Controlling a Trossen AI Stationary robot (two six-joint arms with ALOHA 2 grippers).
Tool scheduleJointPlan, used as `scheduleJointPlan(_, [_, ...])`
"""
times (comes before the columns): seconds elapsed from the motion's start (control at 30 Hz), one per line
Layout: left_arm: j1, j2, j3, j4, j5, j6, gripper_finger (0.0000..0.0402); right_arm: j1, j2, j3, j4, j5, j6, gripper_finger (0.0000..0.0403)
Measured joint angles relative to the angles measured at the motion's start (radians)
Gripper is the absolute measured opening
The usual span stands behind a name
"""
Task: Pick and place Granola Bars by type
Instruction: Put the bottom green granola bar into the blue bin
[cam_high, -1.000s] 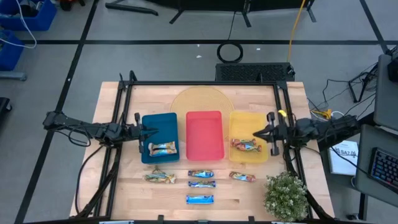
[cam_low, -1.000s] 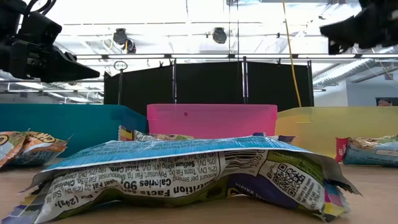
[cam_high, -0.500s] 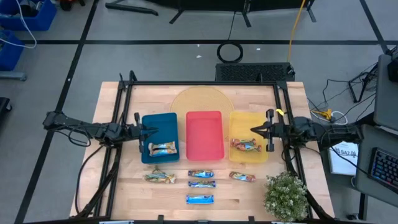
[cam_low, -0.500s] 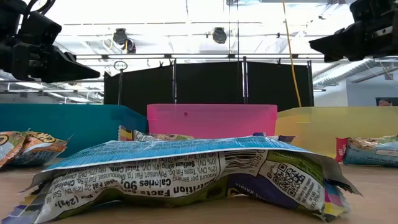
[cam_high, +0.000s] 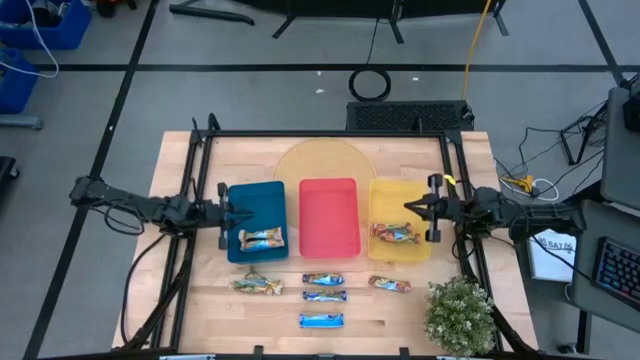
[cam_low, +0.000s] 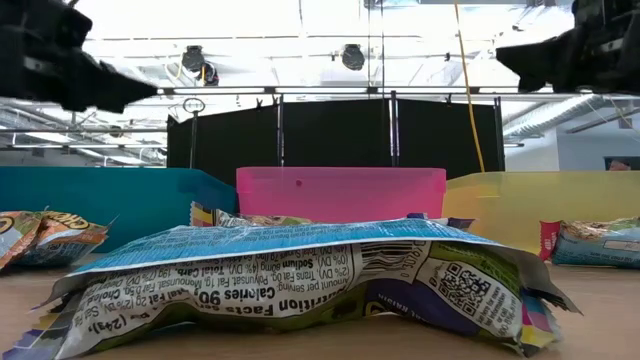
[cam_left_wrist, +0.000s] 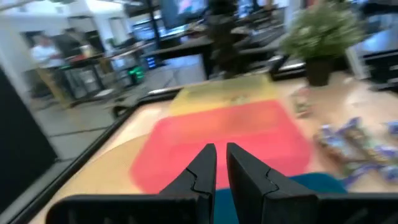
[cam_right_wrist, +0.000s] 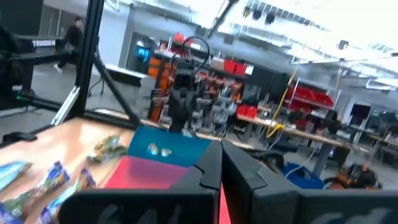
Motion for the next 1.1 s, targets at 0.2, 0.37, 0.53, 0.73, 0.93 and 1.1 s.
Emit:
scheduleJointPlan(0.2, [-0.083,0.188,0.193,-0.126,-0.109,-0.048,0.0046,0.0,0.001,-0.004,-0.002,0.0,-0.009,0.0])
scheduleJointPlan(0.37, [-0.174,0.468,0.506,-0.396,-0.131,-0.136,0.0035,0.0,0.0,-0.005,-0.002,0.0,-0.008,0.0])
scheduleJointPlan(0.53, [-0.275,0.782,0.811,-0.861,-0.24,-0.404,0.0007,0.0,0.0,-0.005,-0.001,0.0,-0.005,0.0])
scheduleJointPlan(0.73, [-0.375,1.084,1.012,-1.215,-0.218,-0.821,0.0041,0.001,0.001,-0.006,-0.014,0.0,0.032,0.0])
scheduleJointPlan(0.93, [-0.463,1.252,1.038,-1.209,-0.029,-0.965,0.0089,0.001,0.001,-0.006,-0.018,0.0,0.033,0.0])
scheduleJointPlan(1.1, [-0.53,1.322,1.038,-1.207,0.106,-1.105,0.0143,0.001,0.001,-0.007,-0.016,0.0,0.044,0.0])
